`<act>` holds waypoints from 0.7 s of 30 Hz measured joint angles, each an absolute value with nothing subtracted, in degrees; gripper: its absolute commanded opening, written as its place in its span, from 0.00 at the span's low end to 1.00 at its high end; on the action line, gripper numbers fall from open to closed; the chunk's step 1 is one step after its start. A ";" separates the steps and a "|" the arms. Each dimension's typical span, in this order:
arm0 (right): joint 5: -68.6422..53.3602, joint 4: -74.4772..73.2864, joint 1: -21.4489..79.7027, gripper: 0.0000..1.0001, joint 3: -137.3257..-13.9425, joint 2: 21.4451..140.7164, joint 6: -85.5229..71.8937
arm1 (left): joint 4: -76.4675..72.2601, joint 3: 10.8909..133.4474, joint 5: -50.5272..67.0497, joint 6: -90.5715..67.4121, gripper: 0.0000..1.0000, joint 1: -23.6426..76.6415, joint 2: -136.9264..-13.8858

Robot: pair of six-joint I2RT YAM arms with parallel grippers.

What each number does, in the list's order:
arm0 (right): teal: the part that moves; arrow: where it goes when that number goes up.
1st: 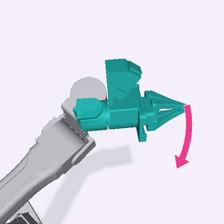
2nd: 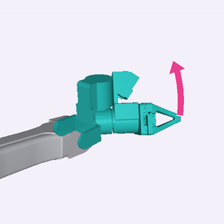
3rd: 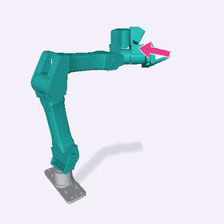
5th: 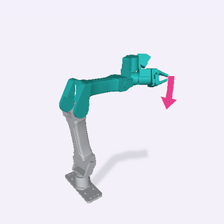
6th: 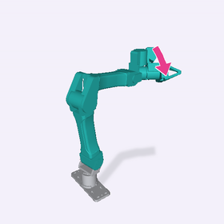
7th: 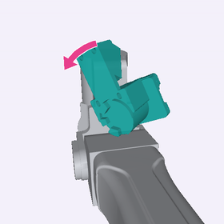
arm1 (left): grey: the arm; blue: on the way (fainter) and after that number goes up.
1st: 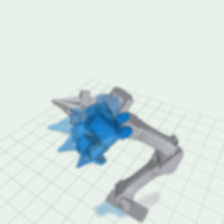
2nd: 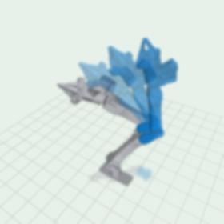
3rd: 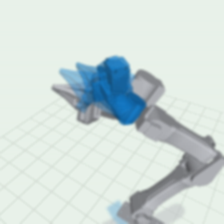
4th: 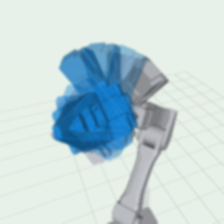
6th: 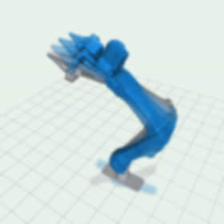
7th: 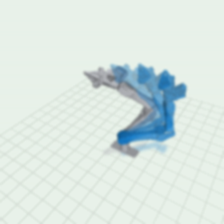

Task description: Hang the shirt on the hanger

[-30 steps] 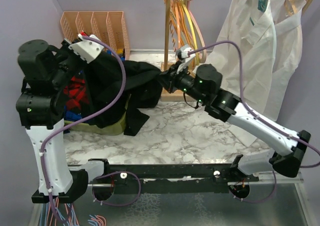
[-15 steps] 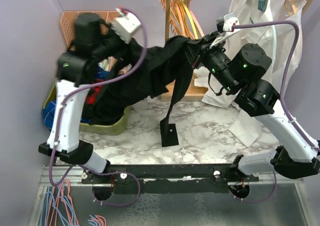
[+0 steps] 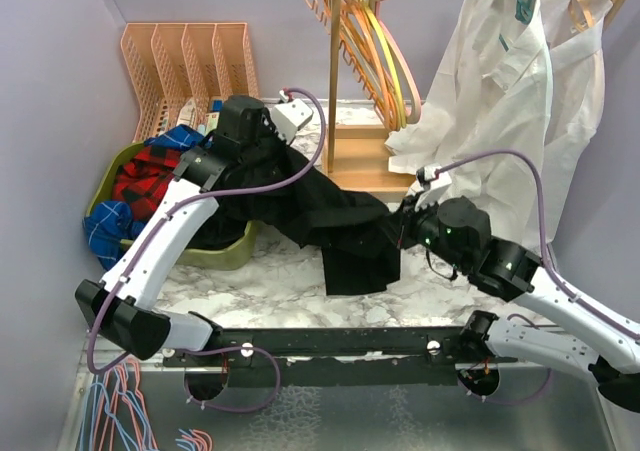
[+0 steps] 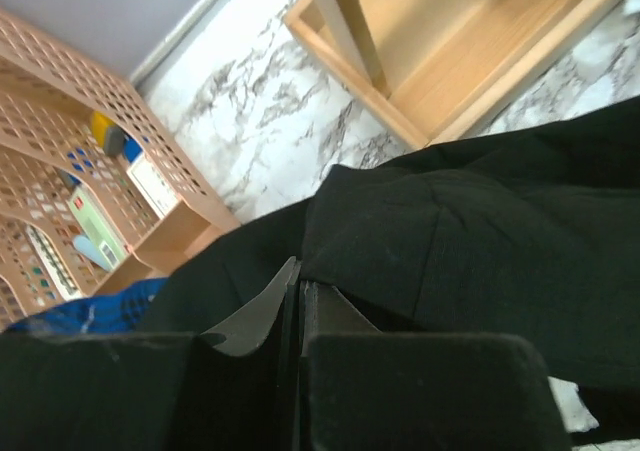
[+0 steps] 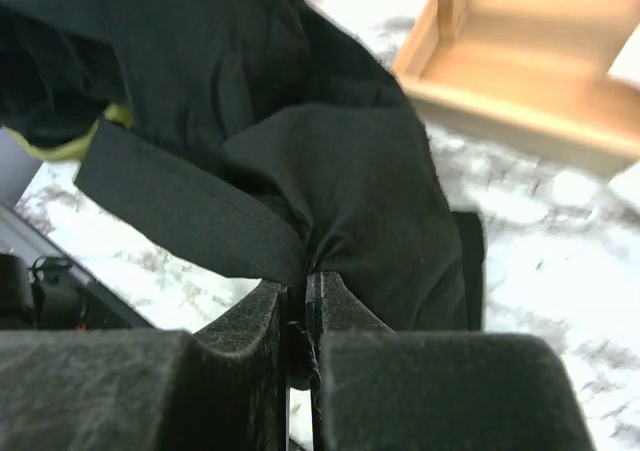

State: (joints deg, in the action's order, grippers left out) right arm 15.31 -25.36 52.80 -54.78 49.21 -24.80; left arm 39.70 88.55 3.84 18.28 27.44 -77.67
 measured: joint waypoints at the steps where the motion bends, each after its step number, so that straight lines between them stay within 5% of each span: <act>1: 14.85 -25.58 52.80 0.01 -52.21 47.90 -26.83 | 38.76 86.67 3.01 18.02 0.00 27.44 -77.36; 8: 12.05 -23.07 52.75 0.01 -39.05 45.82 -37.08 | 33.12 81.52 -4.43 17.47 0.00 27.20 -81.06; 18: 7.38 -14.50 43.53 0.02 -38.26 60.45 -39.31 | 28.91 89.41 -6.39 13.52 0.00 26.20 -97.14; 19: 5.98 -13.26 41.12 0.07 -37.52 61.54 -39.53 | 28.97 89.60 -6.37 12.93 0.00 26.20 -98.48; 21: 4.05 -11.79 38.35 0.43 -36.32 63.13 -39.70 | 28.95 89.78 -6.31 11.88 0.00 26.20 -100.49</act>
State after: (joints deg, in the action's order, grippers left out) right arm 4.05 -11.79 38.35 -36.32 63.13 -39.70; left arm 28.95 89.78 -6.31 11.88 26.20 -100.49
